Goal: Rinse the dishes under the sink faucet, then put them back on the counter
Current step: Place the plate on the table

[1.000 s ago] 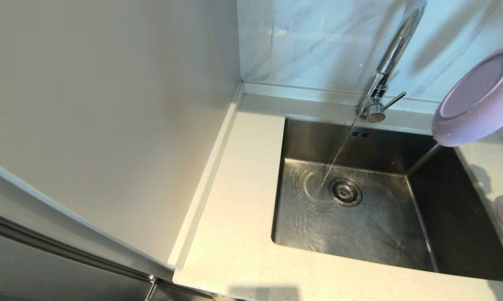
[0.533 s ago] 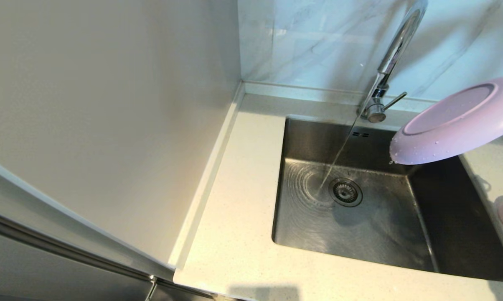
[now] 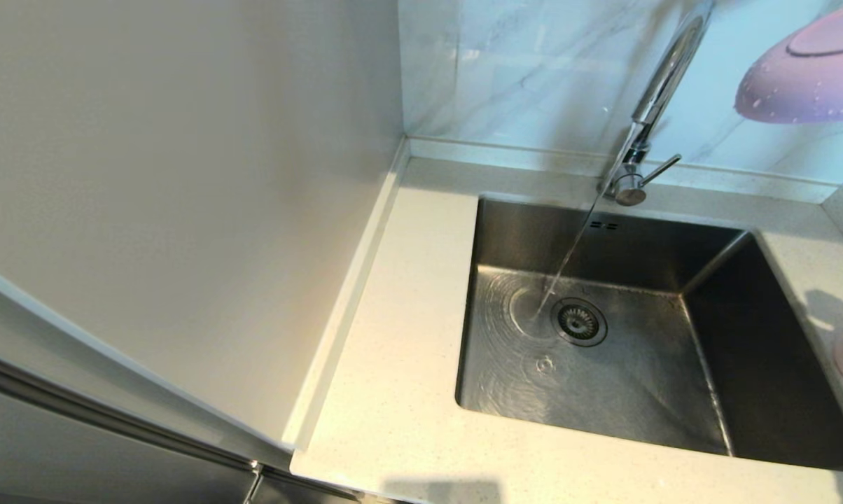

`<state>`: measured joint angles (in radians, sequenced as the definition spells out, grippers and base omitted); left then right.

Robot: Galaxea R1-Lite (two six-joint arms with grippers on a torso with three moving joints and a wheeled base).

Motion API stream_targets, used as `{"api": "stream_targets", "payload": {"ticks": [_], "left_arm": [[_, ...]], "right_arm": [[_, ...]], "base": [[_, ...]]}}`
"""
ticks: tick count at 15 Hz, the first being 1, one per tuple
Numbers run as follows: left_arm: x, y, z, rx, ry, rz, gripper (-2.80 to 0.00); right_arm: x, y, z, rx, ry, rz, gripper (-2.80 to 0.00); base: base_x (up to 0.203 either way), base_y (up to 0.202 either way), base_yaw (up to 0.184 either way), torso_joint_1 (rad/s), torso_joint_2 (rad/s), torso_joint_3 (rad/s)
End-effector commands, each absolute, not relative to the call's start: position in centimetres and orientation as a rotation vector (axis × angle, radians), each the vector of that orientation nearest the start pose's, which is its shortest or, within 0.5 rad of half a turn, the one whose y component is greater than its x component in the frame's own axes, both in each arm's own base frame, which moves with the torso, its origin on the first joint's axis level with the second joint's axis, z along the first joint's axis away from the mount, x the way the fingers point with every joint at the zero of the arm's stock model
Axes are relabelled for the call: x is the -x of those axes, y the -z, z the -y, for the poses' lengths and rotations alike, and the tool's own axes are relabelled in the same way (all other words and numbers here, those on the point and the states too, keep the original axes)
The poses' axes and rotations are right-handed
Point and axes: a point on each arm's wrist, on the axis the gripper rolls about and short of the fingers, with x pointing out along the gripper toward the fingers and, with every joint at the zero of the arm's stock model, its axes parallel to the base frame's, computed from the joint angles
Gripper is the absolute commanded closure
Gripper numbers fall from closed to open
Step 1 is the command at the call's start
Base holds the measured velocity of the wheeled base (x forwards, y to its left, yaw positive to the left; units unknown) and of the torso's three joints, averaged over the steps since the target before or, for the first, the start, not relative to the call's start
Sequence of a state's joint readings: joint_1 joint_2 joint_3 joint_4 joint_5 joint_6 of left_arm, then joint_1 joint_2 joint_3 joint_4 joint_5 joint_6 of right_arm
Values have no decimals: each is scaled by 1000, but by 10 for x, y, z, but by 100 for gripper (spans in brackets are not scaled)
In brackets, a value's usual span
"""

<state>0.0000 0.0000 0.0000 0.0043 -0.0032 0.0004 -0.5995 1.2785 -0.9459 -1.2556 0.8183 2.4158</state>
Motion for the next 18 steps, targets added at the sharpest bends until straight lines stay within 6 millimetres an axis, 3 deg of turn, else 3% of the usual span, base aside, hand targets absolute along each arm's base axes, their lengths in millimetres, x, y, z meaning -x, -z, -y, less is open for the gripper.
{"api": "stream_targets", "payload": {"ticks": [1,4,12,18], "left_arm": [[23,-75,0,0,4,-5,0],[23,-75,0,0,3,-5,0],[23,-75,0,0,3,-5,0],[23,-75,0,0,3,-5,0]], "right_arm": [[-142,-365,81,-1734,-802,63,0],[-150,-337,86,-1822,-730,21,0],[-149,-333,85,-1809,-730,-13,0],[-155,-316,88,-1854,-685,-82,0]], "base": [[0,0,0,0,0,0],[0,0,0,0,0,0],[0,0,0,0,0,0],[0,0,0,0,0,0]]}}
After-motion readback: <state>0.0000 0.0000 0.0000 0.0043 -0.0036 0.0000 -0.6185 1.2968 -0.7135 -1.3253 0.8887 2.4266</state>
